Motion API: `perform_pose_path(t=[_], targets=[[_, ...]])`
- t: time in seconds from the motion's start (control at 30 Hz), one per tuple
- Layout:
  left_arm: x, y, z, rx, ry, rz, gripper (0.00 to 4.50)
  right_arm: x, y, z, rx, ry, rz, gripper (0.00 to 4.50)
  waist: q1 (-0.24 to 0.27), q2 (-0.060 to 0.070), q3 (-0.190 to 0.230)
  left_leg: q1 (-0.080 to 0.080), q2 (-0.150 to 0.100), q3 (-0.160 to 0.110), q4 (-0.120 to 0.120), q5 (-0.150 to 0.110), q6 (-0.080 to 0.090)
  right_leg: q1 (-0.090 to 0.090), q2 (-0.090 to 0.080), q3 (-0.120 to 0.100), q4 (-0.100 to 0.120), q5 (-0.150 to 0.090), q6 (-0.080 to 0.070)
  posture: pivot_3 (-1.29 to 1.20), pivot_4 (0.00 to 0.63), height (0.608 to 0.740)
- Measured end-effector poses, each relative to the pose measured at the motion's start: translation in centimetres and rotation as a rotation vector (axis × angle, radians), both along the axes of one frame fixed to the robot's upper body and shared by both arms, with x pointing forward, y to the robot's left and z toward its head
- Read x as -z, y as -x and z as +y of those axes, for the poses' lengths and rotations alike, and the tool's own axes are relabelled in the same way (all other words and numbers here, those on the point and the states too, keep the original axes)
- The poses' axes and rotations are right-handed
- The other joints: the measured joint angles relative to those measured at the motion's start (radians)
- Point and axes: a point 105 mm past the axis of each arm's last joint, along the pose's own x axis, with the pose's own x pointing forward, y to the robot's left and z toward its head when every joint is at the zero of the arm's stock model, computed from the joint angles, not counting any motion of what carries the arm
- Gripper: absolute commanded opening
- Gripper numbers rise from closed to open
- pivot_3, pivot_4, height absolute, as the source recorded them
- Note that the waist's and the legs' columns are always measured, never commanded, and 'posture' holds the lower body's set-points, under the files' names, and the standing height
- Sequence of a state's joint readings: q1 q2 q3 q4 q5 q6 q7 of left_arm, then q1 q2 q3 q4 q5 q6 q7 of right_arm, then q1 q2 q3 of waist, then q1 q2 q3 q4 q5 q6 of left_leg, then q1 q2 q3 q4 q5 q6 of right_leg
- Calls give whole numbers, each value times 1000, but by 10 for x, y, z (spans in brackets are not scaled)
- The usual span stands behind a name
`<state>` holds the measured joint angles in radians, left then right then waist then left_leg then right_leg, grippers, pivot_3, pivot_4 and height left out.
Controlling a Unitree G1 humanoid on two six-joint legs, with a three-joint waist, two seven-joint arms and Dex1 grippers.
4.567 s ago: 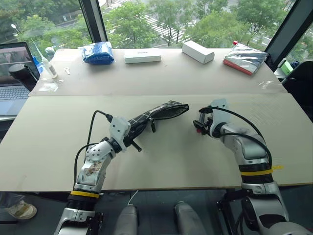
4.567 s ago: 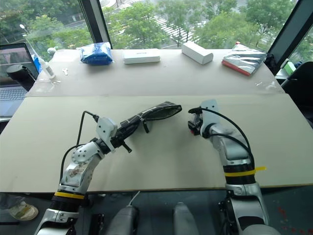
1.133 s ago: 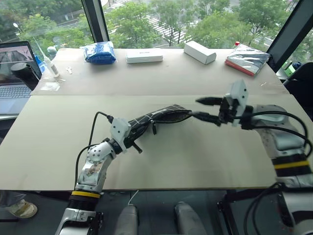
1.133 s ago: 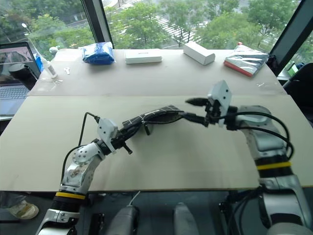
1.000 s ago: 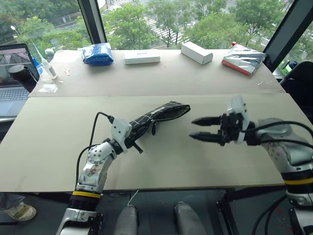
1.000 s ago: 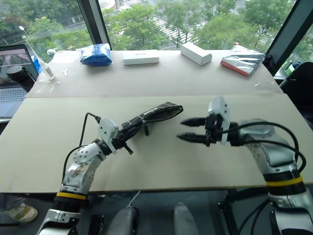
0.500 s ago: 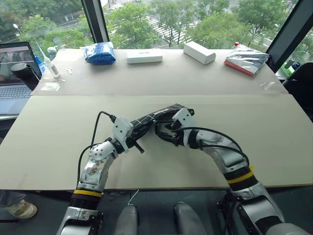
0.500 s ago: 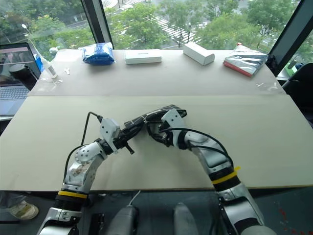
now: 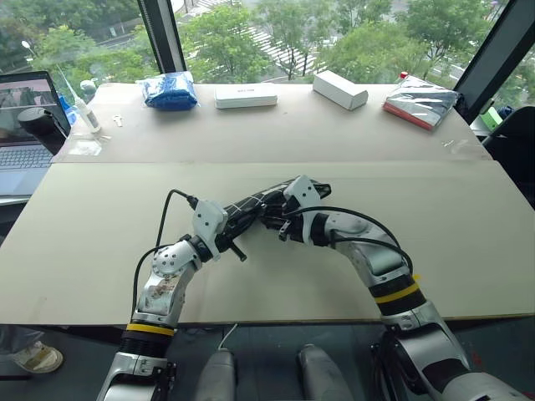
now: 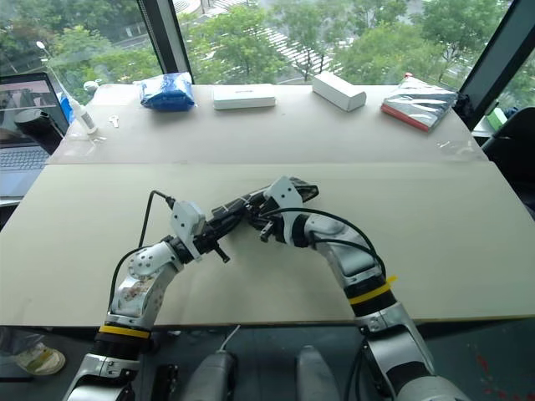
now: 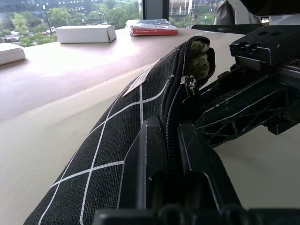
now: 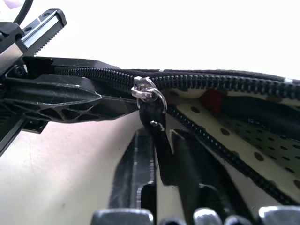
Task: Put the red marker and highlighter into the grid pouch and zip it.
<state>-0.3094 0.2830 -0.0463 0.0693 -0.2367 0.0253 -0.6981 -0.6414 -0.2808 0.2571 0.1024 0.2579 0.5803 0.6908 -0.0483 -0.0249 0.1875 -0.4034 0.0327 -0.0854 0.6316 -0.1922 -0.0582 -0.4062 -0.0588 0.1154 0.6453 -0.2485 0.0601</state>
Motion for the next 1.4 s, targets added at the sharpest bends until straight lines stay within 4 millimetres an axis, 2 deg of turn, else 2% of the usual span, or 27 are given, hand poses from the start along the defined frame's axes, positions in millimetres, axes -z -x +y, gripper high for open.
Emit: perform_pose_path(t=[0.2,0.3,0.57,0.77,0.87,1.0,1.07,1.17,1.2,1.23,1.37,1.4], targets=[[0,0,0,1,0,0,0,-8,-2,-17,24,-1,-25,100,2,0,0,0,0,0,0,0,0,0,0,0,0,0,0,0,150,740],[1,0,-2,4,-1,2,0,-5,-2,-38,66,18,-17,100,4,0,0,-1,0,0,0,0,0,0,0,0,-1,0,0,0,150,740],[1,1,-3,10,-2,5,0,0,-25,-145,381,186,-20,100,3,0,0,-1,0,0,0,0,0,0,0,0,-2,0,0,0,150,740],[2,2,-7,21,2,6,0,-3,-26,-148,382,163,-15,100,-7,0,0,0,0,0,-1,0,0,0,0,1,-2,0,0,0,150,740],[2,1,-7,23,5,6,0,0,-23,-134,346,112,1,902,-7,0,0,-1,0,0,-1,0,0,0,0,1,-2,0,0,0,150,740],[2,-1,-11,47,1,6,0,4,-11,-118,258,59,56,2314,-3,0,0,-1,-1,0,0,0,0,0,0,1,-2,0,0,0,150,740],[0,-1,-13,60,2,-4,0,4,-5,-121,235,14,135,2479,3,0,0,-1,-1,0,0,0,0,0,-1,1,-2,0,0,0,150,740],[1,1,-18,94,-8,-11,0,0,17,-135,149,10,212,2479,15,0,0,-2,-1,0,0,0,0,1,-1,0,-4,0,1,0,150,740],[3,1,-20,113,-15,-8,0,-3,27,-152,140,22,224,2479,15,0,0,-3,-2,0,1,0,0,1,-1,0,-4,0,1,0,150,740],[3,1,-20,119,-18,-8,0,-3,30,-158,145,31,228,2479,14,0,0,-2,-2,0,1,0,0,1,-1,1,-4,0,1,0,150,740],[0,4,-31,218,-59,-47,0,-9,55,-205,172,78,211,2479,12,0,0,-2,-1,0,0,0,0,1,-1,1,-4,-2,4,0,150,740],[0,5,-31,228,-69,-56,0,-10,57,-208,171,77,207,2479,11,0,0,-2,-1,0,0,0,0,1,-1,1,-4,-2,4,0,150,740]])
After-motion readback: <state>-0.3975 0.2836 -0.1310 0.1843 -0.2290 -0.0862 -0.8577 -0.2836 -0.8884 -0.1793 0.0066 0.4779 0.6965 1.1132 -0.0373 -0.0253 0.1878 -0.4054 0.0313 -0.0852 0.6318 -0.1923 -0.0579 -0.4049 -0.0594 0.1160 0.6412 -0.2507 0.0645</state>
